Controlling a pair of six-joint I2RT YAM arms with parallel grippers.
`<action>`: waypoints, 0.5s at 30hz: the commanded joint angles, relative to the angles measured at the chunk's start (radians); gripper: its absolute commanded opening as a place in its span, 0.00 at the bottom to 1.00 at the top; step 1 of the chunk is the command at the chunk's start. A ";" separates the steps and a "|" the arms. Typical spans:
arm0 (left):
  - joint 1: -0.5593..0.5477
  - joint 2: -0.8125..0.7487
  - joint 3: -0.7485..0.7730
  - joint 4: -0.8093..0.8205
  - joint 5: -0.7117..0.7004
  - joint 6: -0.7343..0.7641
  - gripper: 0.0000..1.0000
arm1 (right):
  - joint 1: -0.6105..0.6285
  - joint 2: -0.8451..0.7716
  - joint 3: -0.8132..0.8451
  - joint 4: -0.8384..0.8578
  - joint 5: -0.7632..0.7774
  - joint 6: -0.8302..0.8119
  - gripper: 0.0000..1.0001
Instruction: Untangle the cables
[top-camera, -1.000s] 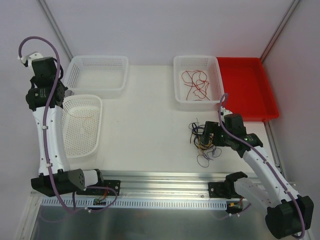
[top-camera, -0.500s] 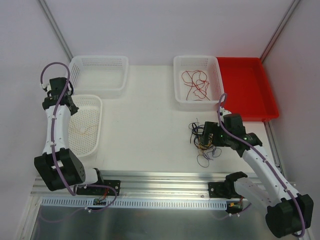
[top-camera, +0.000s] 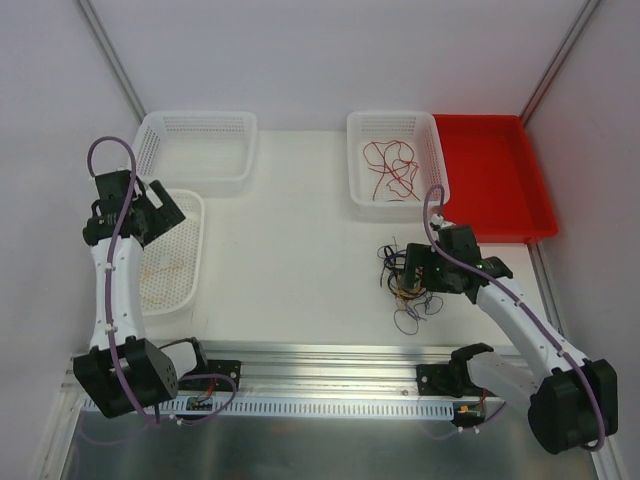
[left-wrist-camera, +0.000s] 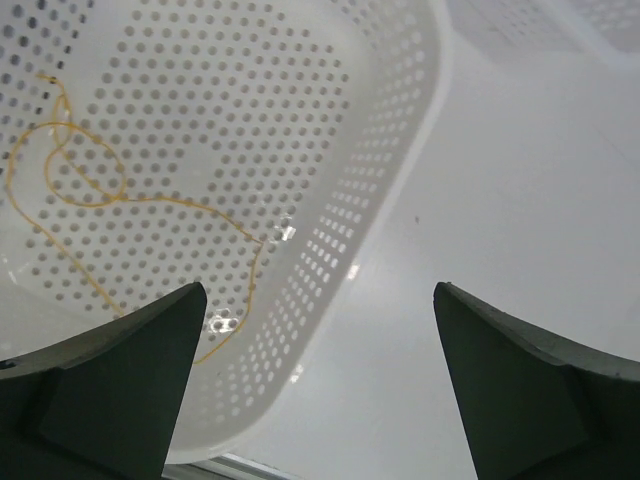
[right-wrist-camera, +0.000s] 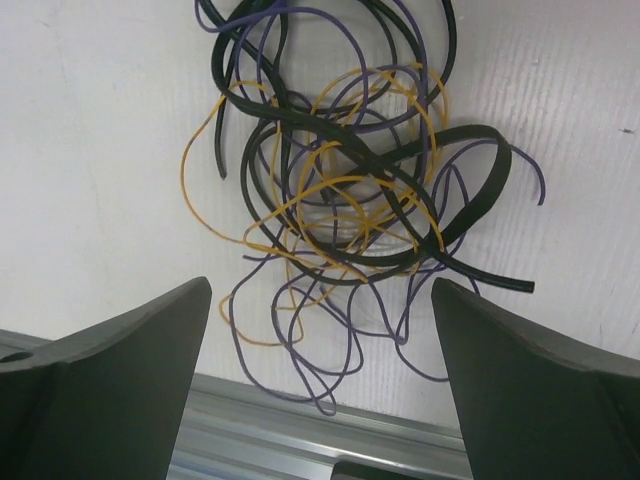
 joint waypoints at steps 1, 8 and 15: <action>-0.001 -0.097 -0.039 0.014 0.243 -0.033 0.99 | 0.008 0.076 0.028 0.067 0.033 0.021 0.98; -0.131 -0.243 -0.146 0.029 0.401 -0.069 0.99 | 0.159 0.301 0.039 0.222 0.001 0.054 0.99; -0.404 -0.321 -0.238 0.089 0.382 -0.203 0.98 | 0.417 0.449 0.138 0.342 -0.044 0.181 0.99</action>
